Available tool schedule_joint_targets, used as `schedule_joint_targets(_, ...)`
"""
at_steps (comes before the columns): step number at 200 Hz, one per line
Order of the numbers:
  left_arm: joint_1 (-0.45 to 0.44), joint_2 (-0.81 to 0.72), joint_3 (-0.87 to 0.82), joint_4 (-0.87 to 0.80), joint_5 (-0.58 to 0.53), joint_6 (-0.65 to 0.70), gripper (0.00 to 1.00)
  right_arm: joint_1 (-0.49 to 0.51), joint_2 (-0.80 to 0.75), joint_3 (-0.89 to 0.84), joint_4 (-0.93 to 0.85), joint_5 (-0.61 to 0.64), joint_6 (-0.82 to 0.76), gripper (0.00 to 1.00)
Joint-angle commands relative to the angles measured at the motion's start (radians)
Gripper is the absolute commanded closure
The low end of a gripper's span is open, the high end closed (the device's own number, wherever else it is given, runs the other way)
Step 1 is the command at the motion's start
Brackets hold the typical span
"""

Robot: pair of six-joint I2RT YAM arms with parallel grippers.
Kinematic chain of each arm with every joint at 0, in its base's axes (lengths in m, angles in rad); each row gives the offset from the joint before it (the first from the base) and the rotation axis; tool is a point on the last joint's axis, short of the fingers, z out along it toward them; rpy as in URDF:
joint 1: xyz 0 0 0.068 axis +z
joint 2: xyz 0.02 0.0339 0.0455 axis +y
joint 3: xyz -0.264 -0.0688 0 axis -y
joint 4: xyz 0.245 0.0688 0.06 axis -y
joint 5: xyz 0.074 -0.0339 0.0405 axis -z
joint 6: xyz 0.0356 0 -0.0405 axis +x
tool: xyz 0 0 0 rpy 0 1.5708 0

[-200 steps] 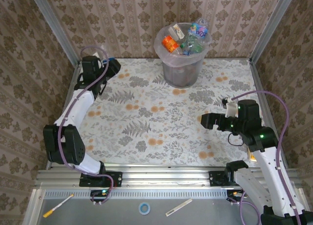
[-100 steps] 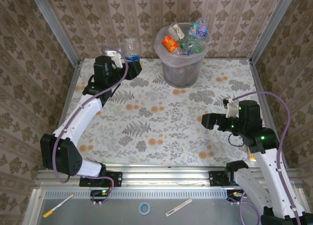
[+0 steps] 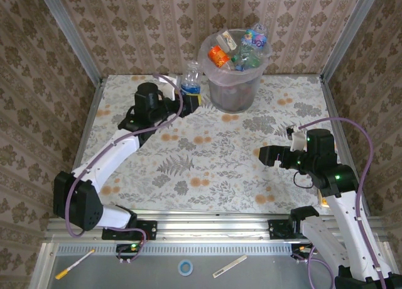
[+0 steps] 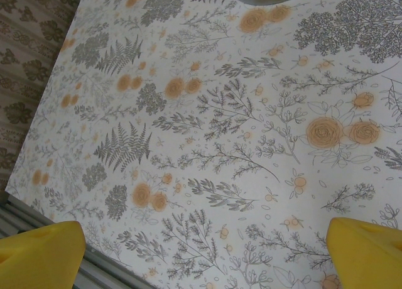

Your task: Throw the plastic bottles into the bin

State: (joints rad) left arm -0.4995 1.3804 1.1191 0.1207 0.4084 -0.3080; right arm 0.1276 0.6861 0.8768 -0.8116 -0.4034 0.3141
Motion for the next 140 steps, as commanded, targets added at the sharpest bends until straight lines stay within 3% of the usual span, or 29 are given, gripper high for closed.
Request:
schedule_joint_targets(1,-0.009,-0.014,-0.003,0.055,0.021,0.052,1.00,-0.003,-0.014,-0.003,0.012,0.005,0.000,0.00)
schedule_joint_targets(102,-0.039,0.069,0.082,0.060,0.062,0.075,1.00,-0.003,-0.016,-0.005,0.010,0.005,0.001,0.00)
schedule_joint_targets(118,-0.042,0.104,0.131,0.062,0.072,0.067,1.00,-0.003,-0.016,-0.006,0.011,0.003,0.002,0.00)
schedule_joint_targets(140,-0.053,0.208,0.289,0.043,0.086,0.057,0.93,-0.003,-0.016,-0.006,0.014,0.003,0.001,0.00)
